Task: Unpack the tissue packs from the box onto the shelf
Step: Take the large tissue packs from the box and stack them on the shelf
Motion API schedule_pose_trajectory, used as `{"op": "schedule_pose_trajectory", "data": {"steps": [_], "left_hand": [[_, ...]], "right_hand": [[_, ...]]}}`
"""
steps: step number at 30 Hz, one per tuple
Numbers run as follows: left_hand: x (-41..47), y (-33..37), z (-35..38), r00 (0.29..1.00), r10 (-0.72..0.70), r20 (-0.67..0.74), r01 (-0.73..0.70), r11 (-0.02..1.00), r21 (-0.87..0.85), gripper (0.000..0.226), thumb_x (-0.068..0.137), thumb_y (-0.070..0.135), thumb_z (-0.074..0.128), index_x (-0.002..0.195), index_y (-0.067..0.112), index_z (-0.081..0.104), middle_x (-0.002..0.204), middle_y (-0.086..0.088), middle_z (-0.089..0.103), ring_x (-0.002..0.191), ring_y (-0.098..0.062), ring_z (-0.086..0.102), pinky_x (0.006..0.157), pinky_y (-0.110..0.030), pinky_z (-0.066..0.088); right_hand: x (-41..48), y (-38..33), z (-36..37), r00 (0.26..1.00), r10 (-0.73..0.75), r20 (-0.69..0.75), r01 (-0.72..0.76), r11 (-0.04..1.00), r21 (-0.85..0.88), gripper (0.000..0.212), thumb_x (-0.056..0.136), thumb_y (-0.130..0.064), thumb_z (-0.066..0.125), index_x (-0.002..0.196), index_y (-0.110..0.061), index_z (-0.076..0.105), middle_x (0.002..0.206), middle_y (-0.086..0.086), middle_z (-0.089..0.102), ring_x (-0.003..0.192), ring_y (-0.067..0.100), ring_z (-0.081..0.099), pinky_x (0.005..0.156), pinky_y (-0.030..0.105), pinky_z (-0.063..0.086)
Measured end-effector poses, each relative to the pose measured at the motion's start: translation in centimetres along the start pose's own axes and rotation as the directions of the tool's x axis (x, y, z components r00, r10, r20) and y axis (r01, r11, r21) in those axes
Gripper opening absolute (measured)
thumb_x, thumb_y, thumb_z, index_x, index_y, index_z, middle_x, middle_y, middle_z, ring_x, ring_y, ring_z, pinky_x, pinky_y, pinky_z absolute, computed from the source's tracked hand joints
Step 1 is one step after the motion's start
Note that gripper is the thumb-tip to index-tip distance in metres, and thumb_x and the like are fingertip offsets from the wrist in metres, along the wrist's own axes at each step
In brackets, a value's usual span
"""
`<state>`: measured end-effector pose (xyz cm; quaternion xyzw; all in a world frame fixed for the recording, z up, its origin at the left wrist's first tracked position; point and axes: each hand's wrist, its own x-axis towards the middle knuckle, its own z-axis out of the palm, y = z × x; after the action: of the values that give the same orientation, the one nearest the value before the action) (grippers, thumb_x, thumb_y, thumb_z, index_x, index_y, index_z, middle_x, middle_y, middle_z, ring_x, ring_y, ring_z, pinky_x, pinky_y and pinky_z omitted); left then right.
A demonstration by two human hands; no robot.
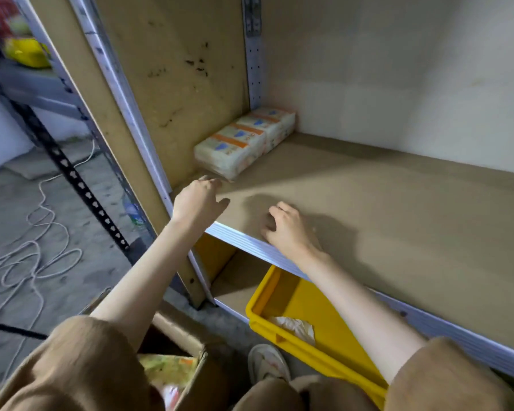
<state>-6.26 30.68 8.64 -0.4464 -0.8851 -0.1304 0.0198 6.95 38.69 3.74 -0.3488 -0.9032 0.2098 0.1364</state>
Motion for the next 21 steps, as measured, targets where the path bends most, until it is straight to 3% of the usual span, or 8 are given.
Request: {"op": "schedule_pose_trajectory", "data": {"steps": [4, 9, 12, 16, 21], "left_hand": [[-7.7, -3.1, -0.1, 0.991, -0.117, 0.067, 0.118, 0.993, -0.01, 0.039, 0.09, 0.028, 0.055, 0.127, 0.017, 0.055, 0.136, -0.001, 0.053, 0.12, -0.027, 0.055, 0.091, -0.038, 0.048], [-17.7, -7.6, 0.1, 0.971, -0.225, 0.084, 0.227, 0.974, -0.016, 0.036, 0.091, 0.028, 0.054, 0.125, 0.018, 0.057, 0.137, 0.002, 0.053, 0.123, -0.02, 0.053, 0.097, -0.032, 0.044], [-22.8, -10.1, 0.8, 0.95, -0.291, 0.11, 0.295, 0.955, -0.028, 0.04, 0.091, 0.028, 0.054, 0.13, 0.019, 0.054, 0.142, 0.004, 0.049, 0.129, -0.016, 0.048, 0.103, -0.028, 0.041], [-28.3, -12.5, 1.5, 0.913, -0.393, 0.111, 0.403, 0.911, -0.086, 0.038, 0.09, 0.028, 0.057, 0.125, 0.014, 0.058, 0.139, 0.002, 0.053, 0.125, -0.019, 0.052, 0.097, -0.028, 0.044], [-32.7, -15.0, 2.9, 0.839, -0.524, 0.149, 0.541, 0.832, -0.119, 0.046, 0.089, 0.033, 0.057, 0.131, 0.016, 0.051, 0.143, 0.004, 0.047, 0.128, -0.017, 0.049, 0.101, -0.027, 0.04]], "right_hand": [[-4.3, -3.9, 1.7, 0.982, -0.186, 0.03, 0.183, 0.981, 0.066, 0.034, 0.087, -0.016, 0.055, 0.117, -0.002, 0.059, 0.121, 0.015, 0.059, 0.117, 0.03, 0.049, 0.098, 0.036, 0.039], [-9.1, -8.1, 4.9, 0.903, -0.377, 0.207, 0.373, 0.926, 0.058, 0.041, 0.091, -0.021, 0.05, 0.13, -0.009, 0.049, 0.133, 0.007, 0.05, 0.125, 0.021, 0.042, 0.103, 0.027, 0.034], [-11.0, -10.3, 7.7, 0.838, -0.437, 0.326, 0.44, 0.895, 0.067, 0.043, 0.09, -0.019, 0.051, 0.132, -0.009, 0.046, 0.135, 0.008, 0.048, 0.128, 0.022, 0.039, 0.105, 0.031, 0.036], [-13.0, -13.0, 11.1, 0.745, -0.496, 0.446, 0.525, 0.849, 0.068, 0.045, 0.089, -0.017, 0.052, 0.133, -0.008, 0.044, 0.135, 0.009, 0.046, 0.128, 0.023, 0.038, 0.106, 0.034, 0.036], [-14.8, -15.2, 15.4, 0.658, -0.517, 0.548, 0.598, 0.801, 0.037, 0.045, 0.086, -0.015, 0.055, 0.129, -0.007, 0.046, 0.13, 0.01, 0.046, 0.124, 0.026, 0.04, 0.102, 0.039, 0.04]]}}
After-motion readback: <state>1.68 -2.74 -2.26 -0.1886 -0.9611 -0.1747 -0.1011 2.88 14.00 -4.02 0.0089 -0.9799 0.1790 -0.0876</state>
